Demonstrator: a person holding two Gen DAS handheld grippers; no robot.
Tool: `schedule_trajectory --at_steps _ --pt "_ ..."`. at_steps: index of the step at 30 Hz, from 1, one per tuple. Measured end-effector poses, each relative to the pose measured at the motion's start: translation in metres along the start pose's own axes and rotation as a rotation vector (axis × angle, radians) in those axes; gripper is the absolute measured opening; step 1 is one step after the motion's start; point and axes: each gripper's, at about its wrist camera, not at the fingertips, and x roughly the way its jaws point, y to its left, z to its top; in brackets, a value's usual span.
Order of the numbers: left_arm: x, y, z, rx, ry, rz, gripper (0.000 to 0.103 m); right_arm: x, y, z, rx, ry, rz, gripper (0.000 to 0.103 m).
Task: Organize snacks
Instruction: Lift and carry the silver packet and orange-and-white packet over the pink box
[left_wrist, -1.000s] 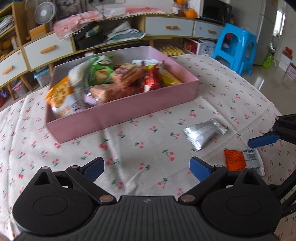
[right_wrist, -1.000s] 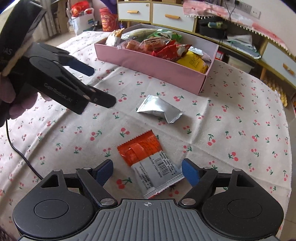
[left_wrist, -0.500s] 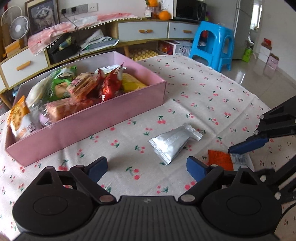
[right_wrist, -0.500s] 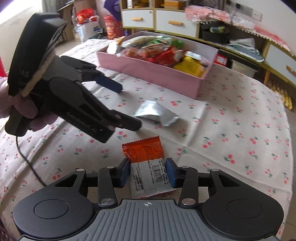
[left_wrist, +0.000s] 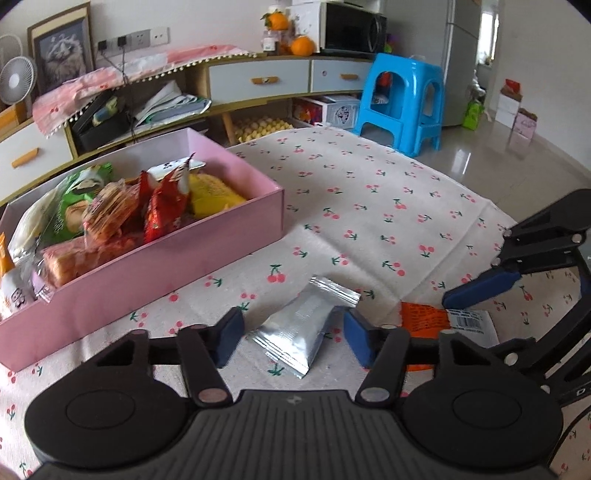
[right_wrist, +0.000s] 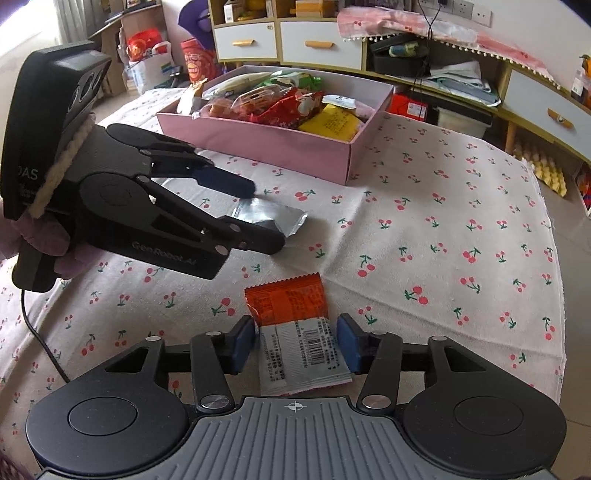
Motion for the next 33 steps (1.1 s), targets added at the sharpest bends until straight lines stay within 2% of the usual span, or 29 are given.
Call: schedule_trajectory --at_steps 3,6,8,11,24,33 --pt "-0.002 -0.002 0.002 0.006 0.006 0.005 0.032 0.002 0.003 0.001 -0.010 -0.003 -0.012 0.051" --pt "-0.002 0.001 0.003 -0.022 0.020 0.010 0.030 0.003 0.003 0.002 -0.002 -0.004 -0.014 0.050" --pt "-0.004 0.003 0.004 -0.040 0.025 0.021 0.030 0.003 0.003 0.003 0.000 -0.003 -0.020 0.043" --pt "-0.007 0.009 0.003 -0.070 0.033 0.031 0.028 0.003 0.002 0.005 0.014 0.001 -0.020 0.041" --pt "-0.022 0.027 0.010 -0.173 0.032 0.047 0.027 -0.001 -0.001 0.019 0.092 -0.017 -0.027 0.040" --pt "-0.039 0.039 0.016 -0.234 -0.006 0.053 0.027 -0.002 -0.004 0.036 0.185 -0.042 -0.050 0.040"
